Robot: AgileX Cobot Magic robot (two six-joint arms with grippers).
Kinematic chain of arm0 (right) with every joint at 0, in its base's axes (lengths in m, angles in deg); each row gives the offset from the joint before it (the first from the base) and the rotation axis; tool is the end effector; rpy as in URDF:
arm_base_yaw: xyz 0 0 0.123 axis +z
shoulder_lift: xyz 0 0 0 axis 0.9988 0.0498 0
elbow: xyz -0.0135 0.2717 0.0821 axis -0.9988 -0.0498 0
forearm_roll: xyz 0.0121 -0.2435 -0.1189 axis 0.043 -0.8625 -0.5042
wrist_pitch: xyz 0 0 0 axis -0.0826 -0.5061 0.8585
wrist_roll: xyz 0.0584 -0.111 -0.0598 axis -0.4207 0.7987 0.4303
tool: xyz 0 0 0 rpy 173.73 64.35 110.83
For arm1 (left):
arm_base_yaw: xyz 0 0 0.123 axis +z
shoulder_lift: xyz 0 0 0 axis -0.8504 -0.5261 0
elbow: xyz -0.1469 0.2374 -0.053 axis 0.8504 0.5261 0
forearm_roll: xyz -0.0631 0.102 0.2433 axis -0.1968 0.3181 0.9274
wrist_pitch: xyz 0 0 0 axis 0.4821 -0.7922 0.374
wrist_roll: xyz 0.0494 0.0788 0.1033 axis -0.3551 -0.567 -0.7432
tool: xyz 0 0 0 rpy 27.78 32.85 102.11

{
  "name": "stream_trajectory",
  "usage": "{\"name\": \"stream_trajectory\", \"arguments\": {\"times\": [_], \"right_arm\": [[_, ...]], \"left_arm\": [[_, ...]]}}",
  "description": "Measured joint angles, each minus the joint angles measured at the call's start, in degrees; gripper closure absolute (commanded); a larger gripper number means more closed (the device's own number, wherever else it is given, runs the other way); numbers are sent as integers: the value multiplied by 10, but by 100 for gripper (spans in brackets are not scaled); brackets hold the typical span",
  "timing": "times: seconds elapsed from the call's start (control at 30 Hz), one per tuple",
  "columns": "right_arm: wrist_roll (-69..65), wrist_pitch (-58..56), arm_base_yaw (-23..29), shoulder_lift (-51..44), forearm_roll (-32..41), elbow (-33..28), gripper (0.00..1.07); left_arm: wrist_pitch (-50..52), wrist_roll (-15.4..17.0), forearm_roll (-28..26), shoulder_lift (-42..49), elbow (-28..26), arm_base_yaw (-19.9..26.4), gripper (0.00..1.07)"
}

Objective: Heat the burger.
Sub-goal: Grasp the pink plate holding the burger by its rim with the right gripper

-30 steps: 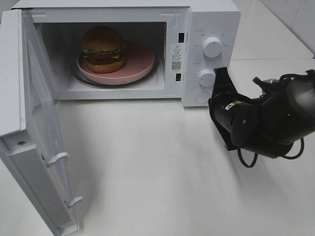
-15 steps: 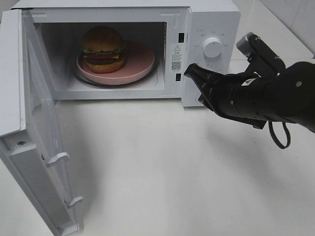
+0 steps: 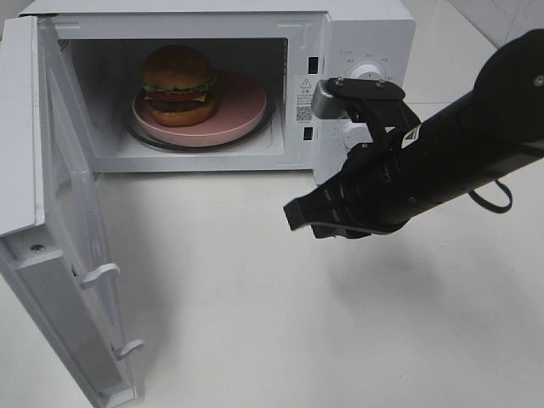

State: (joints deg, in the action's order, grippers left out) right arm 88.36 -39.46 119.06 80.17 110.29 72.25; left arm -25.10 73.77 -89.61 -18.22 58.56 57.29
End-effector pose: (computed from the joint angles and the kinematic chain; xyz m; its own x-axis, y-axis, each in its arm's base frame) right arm 0.2803 0.1959 0.1430 -0.7907 -0.2473 -0.5600 -0.4336 0.8720 0.2271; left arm 0.0517 -0.0009 0.2696 -0.4510 -0.0613 -0.8904 -0.0143 0.9980 -0.0614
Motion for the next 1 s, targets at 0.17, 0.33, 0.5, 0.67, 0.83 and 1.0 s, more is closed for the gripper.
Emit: {"name": "stream_trajectory", "arguments": {"times": [0.17,0.33,0.5,0.67,0.83,1.0], "right_arm": [[18,-125,0,0,-152,48,105],[91,-215,0,0,-244,87,104],[213,-252,0,0,-275,112,101],[348,-254,0,0,-277,133,94],[502,-257,0,0,-277,141,79],[549,-249,0,0,-277,141,60]], "left_arm": [[0,0,0,0,0,0,7],[0,0,0,0,0,0,7],[0,0,0,0,0,0,7],[0,0,0,0,0,0,7],[0,0,0,0,0,0,7],[0,0,0,0,0,0,7]]}}
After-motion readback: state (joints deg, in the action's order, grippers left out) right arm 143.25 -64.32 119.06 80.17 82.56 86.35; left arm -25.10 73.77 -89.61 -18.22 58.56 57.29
